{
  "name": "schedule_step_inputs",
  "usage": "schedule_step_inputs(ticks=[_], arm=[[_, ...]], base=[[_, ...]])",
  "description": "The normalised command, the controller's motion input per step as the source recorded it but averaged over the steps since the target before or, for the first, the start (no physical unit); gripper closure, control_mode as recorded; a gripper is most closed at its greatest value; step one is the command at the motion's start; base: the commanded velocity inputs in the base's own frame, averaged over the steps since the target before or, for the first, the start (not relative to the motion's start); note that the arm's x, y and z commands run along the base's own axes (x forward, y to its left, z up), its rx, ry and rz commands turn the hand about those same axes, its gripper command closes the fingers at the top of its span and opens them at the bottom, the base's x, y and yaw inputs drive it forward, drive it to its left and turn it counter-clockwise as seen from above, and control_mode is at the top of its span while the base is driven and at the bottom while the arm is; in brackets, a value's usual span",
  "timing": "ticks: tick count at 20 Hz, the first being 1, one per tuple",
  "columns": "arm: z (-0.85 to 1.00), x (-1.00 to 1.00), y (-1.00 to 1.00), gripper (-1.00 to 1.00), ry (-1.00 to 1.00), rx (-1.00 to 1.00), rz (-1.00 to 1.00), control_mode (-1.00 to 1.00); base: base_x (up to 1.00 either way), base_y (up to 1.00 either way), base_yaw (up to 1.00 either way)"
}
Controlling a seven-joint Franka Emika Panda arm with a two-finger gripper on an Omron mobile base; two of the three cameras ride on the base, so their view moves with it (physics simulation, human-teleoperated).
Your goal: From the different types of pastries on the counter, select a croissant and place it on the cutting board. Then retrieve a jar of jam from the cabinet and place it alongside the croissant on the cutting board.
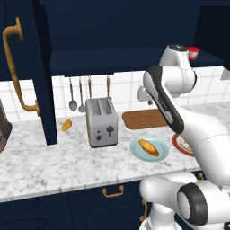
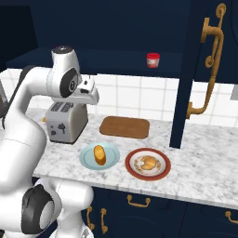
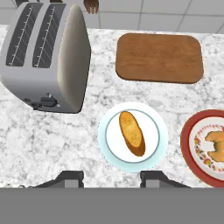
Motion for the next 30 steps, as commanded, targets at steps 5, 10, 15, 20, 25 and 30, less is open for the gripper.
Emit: schedule_step_inputs(ticks=[5, 10, 15, 20, 25, 30], arm=[[0.00, 0.04, -0.21, -1.00, -0.02, 0.00, 0.11, -1.00], [-0.22, -0.13, -0.70, -1.00, -0.01, 0.00, 0.10, -1.00], [-0.48, -0.07, -0.66, -1.00, 0.00, -0.03, -0.11, -1.00], [-0.29, -0.04, -0.32, -1.00, 0.00, -0.02, -0.08, -1.00], [-0.23, 0.05, -0.44, -1.00, 0.01, -0.05, -0.16, -1.00], [-0.32, 0.14, -0.66, -1.00, 0.07, -0.06, -0.15, -1.00]], base=[[0.00, 0.00, 0.00], [0.00, 0.00, 0.00], [0.00, 0.00, 0.00], [0.00, 0.00, 0.00], [0.00, 0.00, 0.00], [0.00, 0.00, 0.00]])
